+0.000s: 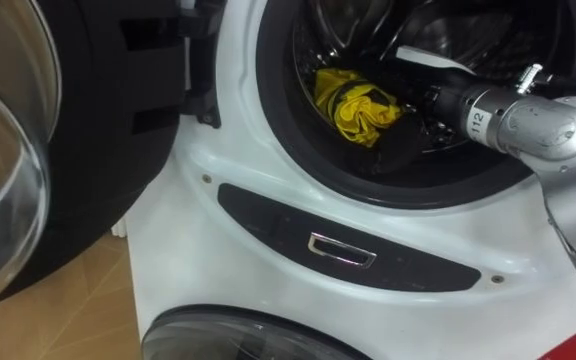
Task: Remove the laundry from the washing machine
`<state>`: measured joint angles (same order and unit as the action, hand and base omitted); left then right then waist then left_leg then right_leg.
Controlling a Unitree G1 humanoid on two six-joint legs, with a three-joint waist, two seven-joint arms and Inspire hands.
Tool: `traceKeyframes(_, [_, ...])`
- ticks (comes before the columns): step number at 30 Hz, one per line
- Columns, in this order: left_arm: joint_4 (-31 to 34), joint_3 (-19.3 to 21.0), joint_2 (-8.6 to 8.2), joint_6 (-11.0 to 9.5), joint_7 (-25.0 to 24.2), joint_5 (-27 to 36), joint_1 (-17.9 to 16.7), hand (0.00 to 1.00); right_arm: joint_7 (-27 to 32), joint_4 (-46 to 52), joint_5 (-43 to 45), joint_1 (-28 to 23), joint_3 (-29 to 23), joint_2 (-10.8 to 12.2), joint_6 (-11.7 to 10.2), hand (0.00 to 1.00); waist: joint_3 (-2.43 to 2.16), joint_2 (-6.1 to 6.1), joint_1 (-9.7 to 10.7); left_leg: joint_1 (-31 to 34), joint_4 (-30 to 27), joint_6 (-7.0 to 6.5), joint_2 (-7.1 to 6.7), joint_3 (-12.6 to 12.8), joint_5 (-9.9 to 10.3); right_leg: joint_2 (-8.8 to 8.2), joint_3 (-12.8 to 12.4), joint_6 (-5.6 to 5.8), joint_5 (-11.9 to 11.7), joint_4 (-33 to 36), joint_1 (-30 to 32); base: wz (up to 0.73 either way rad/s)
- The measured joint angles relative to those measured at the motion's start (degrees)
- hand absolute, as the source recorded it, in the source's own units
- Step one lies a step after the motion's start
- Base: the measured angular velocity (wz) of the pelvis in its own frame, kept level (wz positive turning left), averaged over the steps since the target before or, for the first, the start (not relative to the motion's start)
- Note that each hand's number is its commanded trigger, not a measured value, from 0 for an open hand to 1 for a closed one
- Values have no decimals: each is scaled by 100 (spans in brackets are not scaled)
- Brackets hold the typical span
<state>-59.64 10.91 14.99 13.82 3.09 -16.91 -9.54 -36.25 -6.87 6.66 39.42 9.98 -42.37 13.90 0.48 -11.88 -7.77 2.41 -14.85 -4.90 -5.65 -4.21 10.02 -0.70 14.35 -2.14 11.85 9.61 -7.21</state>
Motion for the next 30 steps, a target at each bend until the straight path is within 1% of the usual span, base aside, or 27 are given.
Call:
traceKeyframes(1, [-7, 0, 0, -1, -3, 0, -3, 0, -28, 73, 45, -13, -6, -8, 3, 67, 6, 9, 7, 3, -1, 0, -1, -2, 0, 0, 1, 1, -1, -2, 0, 0])
traceKeyframes(2, [-13, 3, 1, -1, -3, 0, -4, 0, -67, 150, 57, -32, -9, -36, 10, 82, 8, 12, 16, 11, -1, 0, -1, -9, 1, 1, 5, 1, -1, -1, 8, 0])
traceKeyframes(3, [-13, 2, 1, -2, -4, 0, -2, 0, -89, 195, 60, -44, -10, -61, 23, 100, 7, 12, 17, 16, -1, 0, -1, -13, 1, 2, 6, 1, -1, -1, 14, 0])
traceKeyframes(5, [-23, -2, 1, -4, -4, 41, 1, 0, -129, 370, 71, -88, -17, -116, 113, 100, 5, 9, 19, 11, 6, 1, -1, -24, -1, 6, 13, 1, -1, 0, 14, 0])
traceKeyframes(7, [-27, -28, 1, -5, 7, 52, 2, 0, -105, 460, 130, -165, -87, -116, 130, 100, 0, 2, 10, -6, 0, 1, 0, -35, -2, 8, 16, 1, -1, -1, -8, 4])
traceKeyframes(9, [-27, -70, 2, -15, 10, 66, 6, 0, -24, 615, 333, -300, -230, -116, 182, 100, -11, -13, -8, -22, -2, -4, 0, -41, -7, 5, 8, 1, -1, -2, -12, 5])
traceKeyframes(11, [-77, -199, 9, -25, 15, 158, 8, 0, 43, 732, 587, -384, -256, -127, 230, 100, -13, -15, -8, -54, 12, -11, -1, -47, -12, 0, -4, 1, -1, -1, -29, 0])
traceKeyframes(14, [-230, -281, 18, -53, 16, 169, 63, 0, 133, 856, 884, -496, -236, -126, 227, 100, -12, -15, -4, -117, 38, -17, -6, -72, -6, 3, -6, 2, -2, -6, -94, 2])
traceKeyframes(18, [-225, -335, 21, -118, 17, 167, 103, 0, 134, 947, 1048, -527, -225, -127, 236, 100, -13, -20, -4, -159, 95, -19, -1, -56, -5, -13, -16, 5, -4, -4, -95, -3])
traceKeyframes(21, [-220, -406, 45, -163, 35, 161, 126, 0, 146, 1011, 1077, -535, -216, -127, 242, 100, -16, -38, -28, -202, 155, -19, 4, -35, -5, -5, -162, 6, -4, -5, -90, -8])
traceKeyframes(24, [-222, -439, 83, -171, 101, 160, 150, 0, 169, 1067, 1064, -535, -199, -125, 238, 100, -13, -69, -28, -222, 170, -19, 20, 9, -5, -16, -197, 6, -4, -1, -84, -9])
traceKeyframes(26, [-233, -434, 91, -232, 149, 161, 135, 0, 191, 1231, 1070, -535, -197, -125, 246, 100, -10, -65, -44, -227, 215, -20, 25, 62, -5, 0, -253, 6, -4, -7, -61, -16])
traceKeyframes(28, [-236, -433, 111, -264, 194, 161, 110, 0, 196, 1328, 1077, -535, -198, -124, 246, 100, -11, -66, -27, -233, 240, -20, 33, 115, -4, -8, -328, 6, -4, -4, -29, -14])
traceKeyframes(30, [-232, -434, 128, -299, 275, 165, 76, 0, 204, 1534, 1134, -534, -199, -126, 249, 100, -14, -70, 31, -222, 276, -21, 44, 152, -5, -11, -338, 6, -4, -1, 15, -13])
